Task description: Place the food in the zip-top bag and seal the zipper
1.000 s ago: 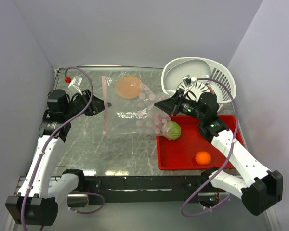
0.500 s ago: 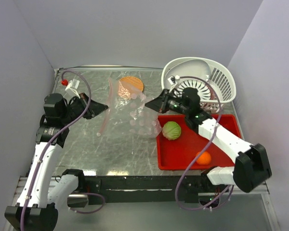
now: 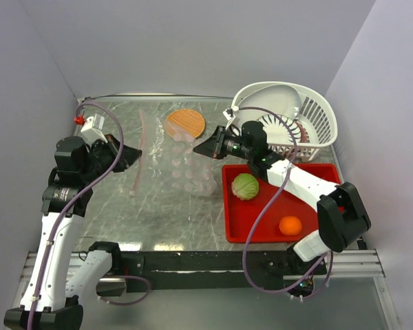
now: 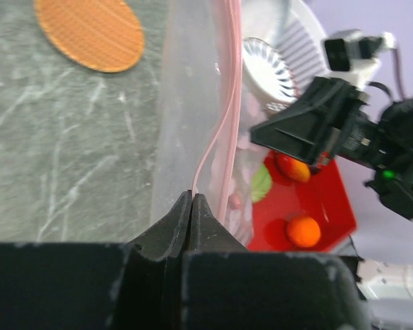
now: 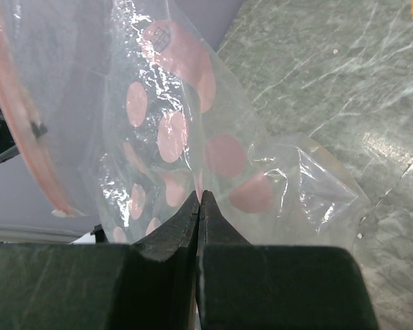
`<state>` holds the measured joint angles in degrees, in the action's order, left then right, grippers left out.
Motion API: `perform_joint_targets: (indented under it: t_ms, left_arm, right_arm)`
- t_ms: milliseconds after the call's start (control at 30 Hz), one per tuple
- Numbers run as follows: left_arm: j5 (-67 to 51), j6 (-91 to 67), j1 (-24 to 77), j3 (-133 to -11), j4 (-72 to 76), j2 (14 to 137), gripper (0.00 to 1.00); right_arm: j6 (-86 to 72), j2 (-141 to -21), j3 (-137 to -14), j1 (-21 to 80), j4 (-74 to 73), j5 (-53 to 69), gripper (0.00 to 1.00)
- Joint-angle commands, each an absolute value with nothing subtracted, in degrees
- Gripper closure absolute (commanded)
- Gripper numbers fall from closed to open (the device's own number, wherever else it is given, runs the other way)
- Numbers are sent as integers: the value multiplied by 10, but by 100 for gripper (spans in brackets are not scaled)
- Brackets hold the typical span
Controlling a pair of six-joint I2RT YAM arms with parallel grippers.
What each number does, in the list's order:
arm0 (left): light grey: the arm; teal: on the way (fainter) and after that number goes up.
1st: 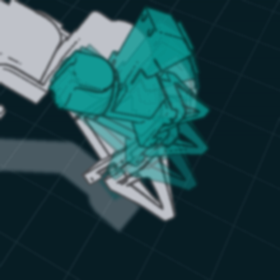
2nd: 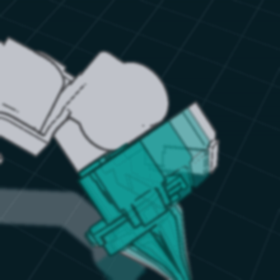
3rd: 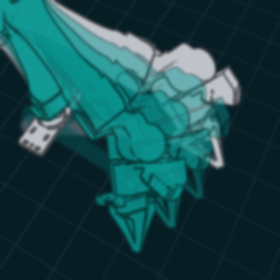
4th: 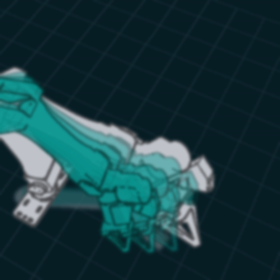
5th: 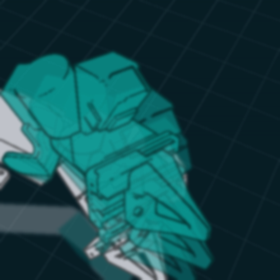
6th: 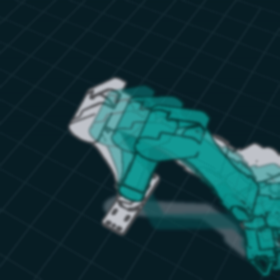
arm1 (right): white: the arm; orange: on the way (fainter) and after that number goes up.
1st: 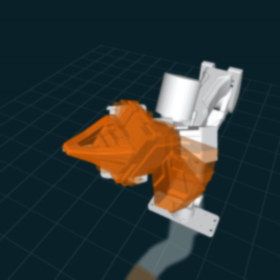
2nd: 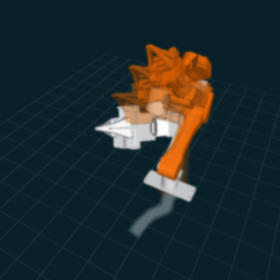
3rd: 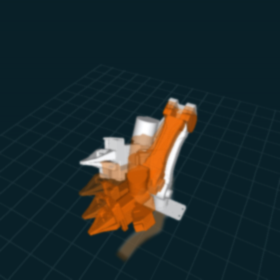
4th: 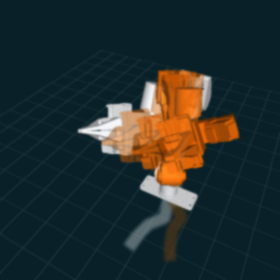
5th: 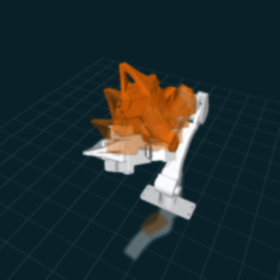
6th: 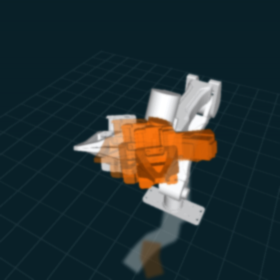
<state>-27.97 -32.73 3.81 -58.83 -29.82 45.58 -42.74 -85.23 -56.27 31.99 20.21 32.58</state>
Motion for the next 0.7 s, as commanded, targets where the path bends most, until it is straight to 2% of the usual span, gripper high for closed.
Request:
perform_joint_targets:
  t_ms: [0, 33, 67, 167, 267, 367, 533, 667]
  left_arm:
    - [-200, -299, 36, -613, -327, 452, 99]
    - [-174, -298, 36, -616, -332, 451, 99]
    - [-164, -300, 36, -619, -334, 447, 99]
    - [-118, -303, 36, -632, -338, 431, 99]
    - [-82, -302, 36, -655, -354, 420, 99]
    - [-50, -303, 36, -680, -372, 421, 99]
    - [-2, -296, 36, -736, -424, 433, 99]
    - [31, -284, 37, -776, -452, 439, 99]
  right_arm:
    - [-403, -860, -624, 342, 181, 298, 93]
    - [-368, -862, -638, 354, 153, 279, 85]
    - [-349, -863, -671, 366, 97, 227, 62]
    - [-287, -875, -748, 424, -14, 103, 24]
    - [-278, -899, -813, 458, -82, 50, 18]
    - [-285, -918, -858, 477, -107, 38, 17]
    - [-273, -979, -969, 509, -227, -92, 15]
    - [-272, -995, -962, 499, -255, -153, 6]
